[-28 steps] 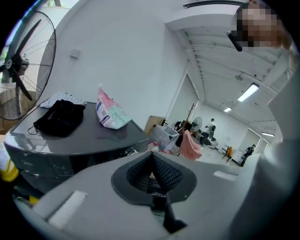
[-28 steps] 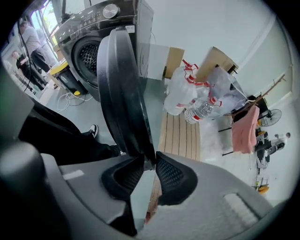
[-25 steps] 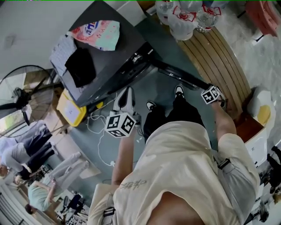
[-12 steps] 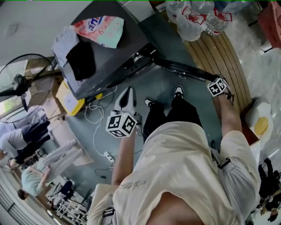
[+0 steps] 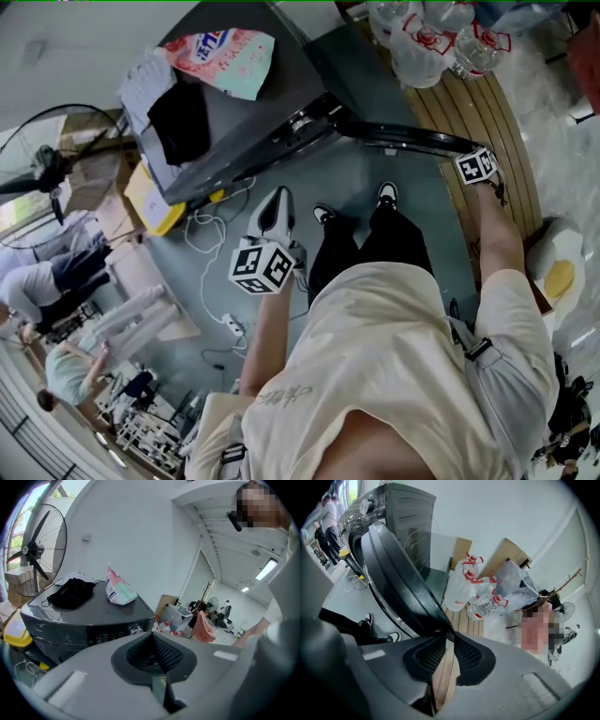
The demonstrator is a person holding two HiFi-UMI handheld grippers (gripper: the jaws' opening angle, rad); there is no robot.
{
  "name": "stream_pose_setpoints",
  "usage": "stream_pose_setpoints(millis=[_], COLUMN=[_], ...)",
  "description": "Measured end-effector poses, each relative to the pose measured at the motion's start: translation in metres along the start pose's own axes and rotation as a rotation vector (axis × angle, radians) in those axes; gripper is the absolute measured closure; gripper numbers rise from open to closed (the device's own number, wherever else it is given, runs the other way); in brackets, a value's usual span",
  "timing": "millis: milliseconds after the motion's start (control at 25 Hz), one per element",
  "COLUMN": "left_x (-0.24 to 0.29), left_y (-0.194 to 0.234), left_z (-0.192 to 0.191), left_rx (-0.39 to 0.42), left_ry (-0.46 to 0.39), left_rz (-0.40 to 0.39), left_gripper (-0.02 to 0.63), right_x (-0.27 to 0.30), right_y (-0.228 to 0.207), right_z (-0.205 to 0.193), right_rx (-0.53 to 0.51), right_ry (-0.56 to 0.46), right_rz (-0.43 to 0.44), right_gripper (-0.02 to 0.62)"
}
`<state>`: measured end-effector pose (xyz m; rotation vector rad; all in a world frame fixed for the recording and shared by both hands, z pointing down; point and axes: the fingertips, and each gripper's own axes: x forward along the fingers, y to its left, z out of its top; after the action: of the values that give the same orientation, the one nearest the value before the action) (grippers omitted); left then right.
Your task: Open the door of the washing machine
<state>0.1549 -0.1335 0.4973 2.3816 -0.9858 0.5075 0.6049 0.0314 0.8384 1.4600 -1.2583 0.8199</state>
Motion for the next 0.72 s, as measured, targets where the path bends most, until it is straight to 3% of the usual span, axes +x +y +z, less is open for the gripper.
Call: stream_pose_setpoints(millis=[400, 720], left_x=[0.001, 0.002], left_y=[-0.002, -0.002], left_z=[-0.006, -0.006], left_rx=[-0.013, -0.019], left_ry=[0.008, 0.004], left_rz=[0.033, 0.048], left_gripper=[0.589, 0.589], right_x=[0.011, 0.016], right_y=[-0.029, -0.033], right_z=[0.037, 0.03], right_rx=[0.054, 0.063], right_ry=[-0.029, -0.003], right_rz=[0.003, 0.034], right_gripper=[0.571, 0.566])
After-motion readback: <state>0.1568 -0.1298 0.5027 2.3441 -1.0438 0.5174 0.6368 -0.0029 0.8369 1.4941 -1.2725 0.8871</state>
